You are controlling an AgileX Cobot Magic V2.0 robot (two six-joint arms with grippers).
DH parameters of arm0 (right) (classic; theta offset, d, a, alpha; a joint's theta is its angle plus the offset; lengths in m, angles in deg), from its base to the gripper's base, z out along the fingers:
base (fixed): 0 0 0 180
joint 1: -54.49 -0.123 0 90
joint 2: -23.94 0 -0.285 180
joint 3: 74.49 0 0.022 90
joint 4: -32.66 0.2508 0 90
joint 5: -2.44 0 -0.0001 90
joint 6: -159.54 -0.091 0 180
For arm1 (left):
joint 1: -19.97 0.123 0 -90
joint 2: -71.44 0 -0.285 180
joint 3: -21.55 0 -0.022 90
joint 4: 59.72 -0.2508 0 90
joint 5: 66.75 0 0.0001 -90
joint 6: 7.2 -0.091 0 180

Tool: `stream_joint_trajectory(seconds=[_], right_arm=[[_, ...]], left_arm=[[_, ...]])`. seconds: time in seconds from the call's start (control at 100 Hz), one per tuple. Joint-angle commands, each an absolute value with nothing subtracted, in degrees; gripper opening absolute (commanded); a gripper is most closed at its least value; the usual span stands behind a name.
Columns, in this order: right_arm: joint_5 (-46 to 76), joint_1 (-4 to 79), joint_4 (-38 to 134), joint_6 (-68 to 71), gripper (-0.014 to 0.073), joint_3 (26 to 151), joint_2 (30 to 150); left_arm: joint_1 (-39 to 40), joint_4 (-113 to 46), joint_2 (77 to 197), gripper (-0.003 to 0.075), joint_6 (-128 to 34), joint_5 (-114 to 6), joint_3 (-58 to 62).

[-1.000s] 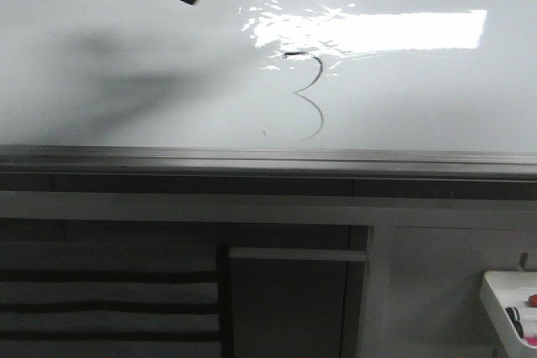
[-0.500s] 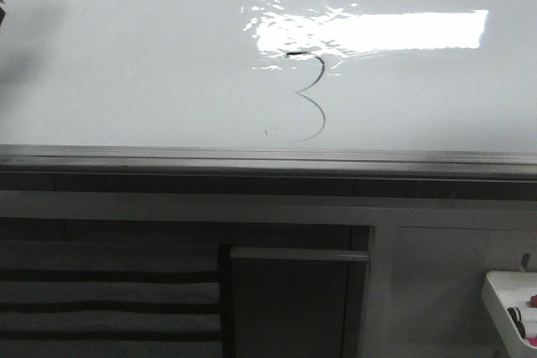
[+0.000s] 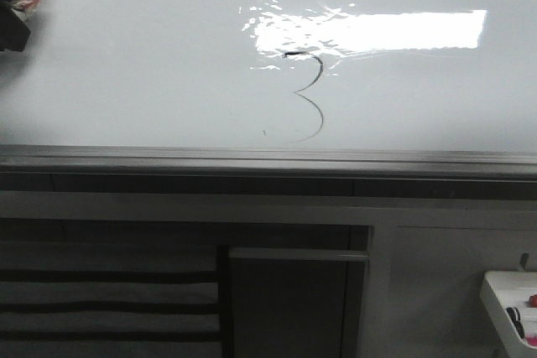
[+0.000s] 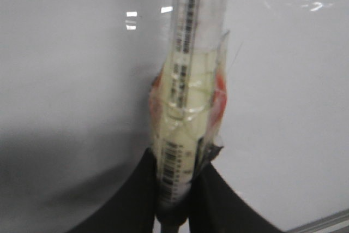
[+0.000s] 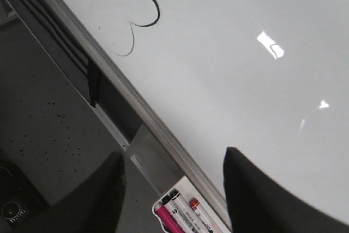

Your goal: Write number 3 on whiteboard

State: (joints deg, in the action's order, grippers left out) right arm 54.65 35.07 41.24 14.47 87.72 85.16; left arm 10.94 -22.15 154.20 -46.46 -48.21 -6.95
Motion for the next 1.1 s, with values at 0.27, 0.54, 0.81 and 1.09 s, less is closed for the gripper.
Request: stream_joint_trajectory(seconds=[0.27, 0.54, 0.81, 1.09], right_arm=[[51.11, 35.39, 42.51, 14.44, 0.0357, 89.09, 84.6], [49.71, 35.51, 41.68, 6.51, 0.0356, 89.09, 82.54], [49.4, 40.05, 31.21, -18.86, 0.0356, 84.27, 73.71], [41.15, 40.97, 31.21, -25.54, 0.0355, 69.34, 58.74]], left_arm=[[11.17, -24.02, 154.22, 0.0415, -44.67, -48.55, -3.43], [11.17, -25.65, 151.9, 0.0422, -44.67, -41.54, -1.37], [11.17, -29.32, 137.11, 0.0421, -44.67, -32.75, -1.66], [11.17, -29.32, 117.51, 0.0421, -41.83, -35.95, -13.3]])
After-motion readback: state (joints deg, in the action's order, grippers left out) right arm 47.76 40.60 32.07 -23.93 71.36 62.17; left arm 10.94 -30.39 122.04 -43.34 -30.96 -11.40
